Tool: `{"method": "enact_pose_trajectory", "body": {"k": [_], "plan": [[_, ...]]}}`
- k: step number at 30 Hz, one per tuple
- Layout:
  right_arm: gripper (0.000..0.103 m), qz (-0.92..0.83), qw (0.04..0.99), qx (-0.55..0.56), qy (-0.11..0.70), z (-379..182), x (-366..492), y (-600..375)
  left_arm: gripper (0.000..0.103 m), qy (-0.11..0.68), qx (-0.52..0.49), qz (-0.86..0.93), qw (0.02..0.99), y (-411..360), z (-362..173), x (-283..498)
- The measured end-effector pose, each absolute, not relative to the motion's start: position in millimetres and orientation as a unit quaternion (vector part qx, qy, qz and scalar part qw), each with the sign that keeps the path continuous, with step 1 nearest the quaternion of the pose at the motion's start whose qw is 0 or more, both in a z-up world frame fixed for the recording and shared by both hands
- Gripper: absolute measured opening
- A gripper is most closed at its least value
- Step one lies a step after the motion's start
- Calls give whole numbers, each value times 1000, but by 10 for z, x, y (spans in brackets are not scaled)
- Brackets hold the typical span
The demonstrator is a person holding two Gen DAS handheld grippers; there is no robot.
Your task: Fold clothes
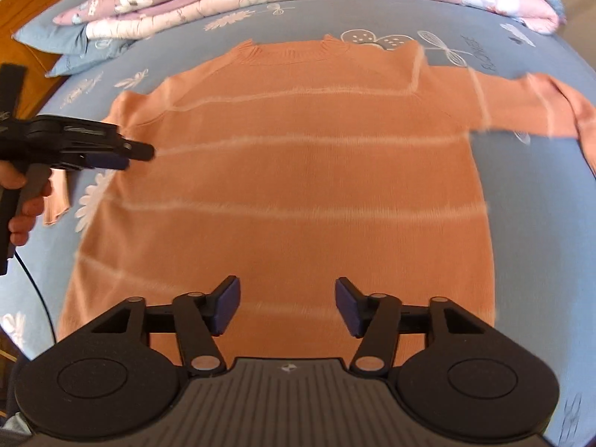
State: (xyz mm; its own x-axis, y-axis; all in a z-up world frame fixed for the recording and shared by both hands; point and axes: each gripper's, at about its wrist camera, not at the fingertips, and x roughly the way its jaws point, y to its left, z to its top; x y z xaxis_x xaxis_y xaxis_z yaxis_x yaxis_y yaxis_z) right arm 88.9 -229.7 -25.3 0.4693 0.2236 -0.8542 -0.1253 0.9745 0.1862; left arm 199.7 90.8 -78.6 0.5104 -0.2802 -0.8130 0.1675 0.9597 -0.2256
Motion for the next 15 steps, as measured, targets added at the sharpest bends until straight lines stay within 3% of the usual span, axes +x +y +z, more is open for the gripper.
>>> {"method": "enact_pose_trajectory", "body": {"k": [3,11,15], "plan": [[64,99,856,61,504,-223,748,-2296,59,446,-40,-81,890,1351,-676,1771],[64,88,855,41,509,-205,726,-2150,56,426,-200,86,878,2891,-737,1708],[64,92,857,13,507,-168,749,-1940,60,402,-246,134,872,3186,-805,1693]]}}
